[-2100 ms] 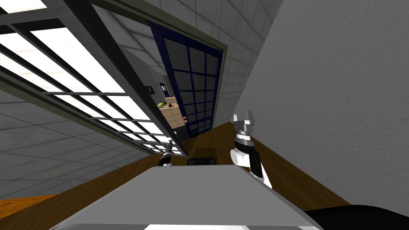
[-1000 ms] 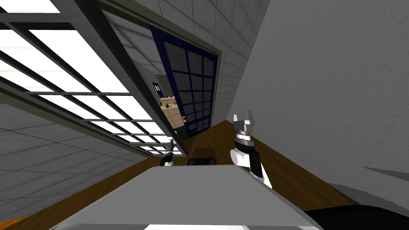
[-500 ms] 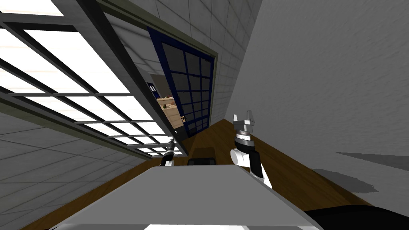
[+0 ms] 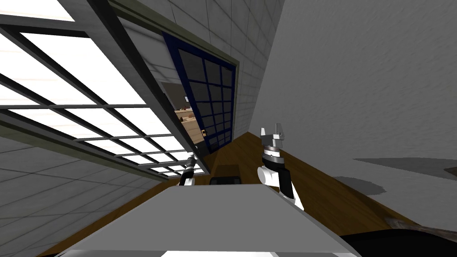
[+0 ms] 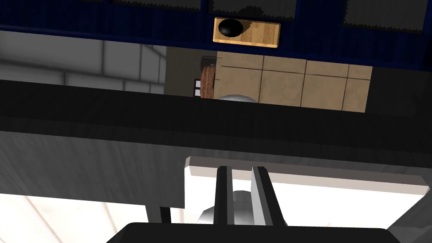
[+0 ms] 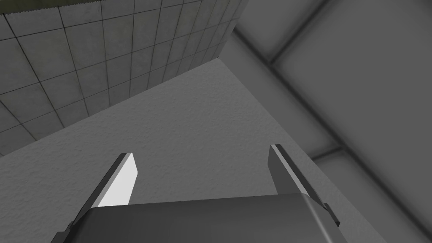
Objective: Pull the door open
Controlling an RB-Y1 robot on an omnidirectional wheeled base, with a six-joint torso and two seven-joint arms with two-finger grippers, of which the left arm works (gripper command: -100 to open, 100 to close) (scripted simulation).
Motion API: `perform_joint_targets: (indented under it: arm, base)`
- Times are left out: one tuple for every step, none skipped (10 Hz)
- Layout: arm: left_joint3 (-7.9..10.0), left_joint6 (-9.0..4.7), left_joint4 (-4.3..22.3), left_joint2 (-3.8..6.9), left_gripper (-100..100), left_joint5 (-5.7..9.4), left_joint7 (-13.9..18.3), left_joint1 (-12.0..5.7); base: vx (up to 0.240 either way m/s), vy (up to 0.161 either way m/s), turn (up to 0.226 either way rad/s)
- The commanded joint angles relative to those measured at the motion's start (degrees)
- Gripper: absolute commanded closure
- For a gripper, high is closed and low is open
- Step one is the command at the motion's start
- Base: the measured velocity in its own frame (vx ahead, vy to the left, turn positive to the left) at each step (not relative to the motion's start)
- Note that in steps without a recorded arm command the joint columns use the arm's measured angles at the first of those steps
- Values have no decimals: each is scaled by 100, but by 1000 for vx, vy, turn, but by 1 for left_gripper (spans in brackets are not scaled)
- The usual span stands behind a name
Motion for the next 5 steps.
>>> perform_joint_targets:
  arm:
    - [76,102,-117,57,100,48,75,191]
    - [76,102,-117,57,100,48,75,191]
    - [42,96,-121,67,100,106,306,182]
    - [42,96,-121,67,100,106,306,182]
    - [42,96,-121,67,100,106,306,182]
  base:
    - [-28,25,-14]
    - [-4,8,25]
    - [-44,27,-89]
    - [-44,28,-73]
    - [-17,12,-27]
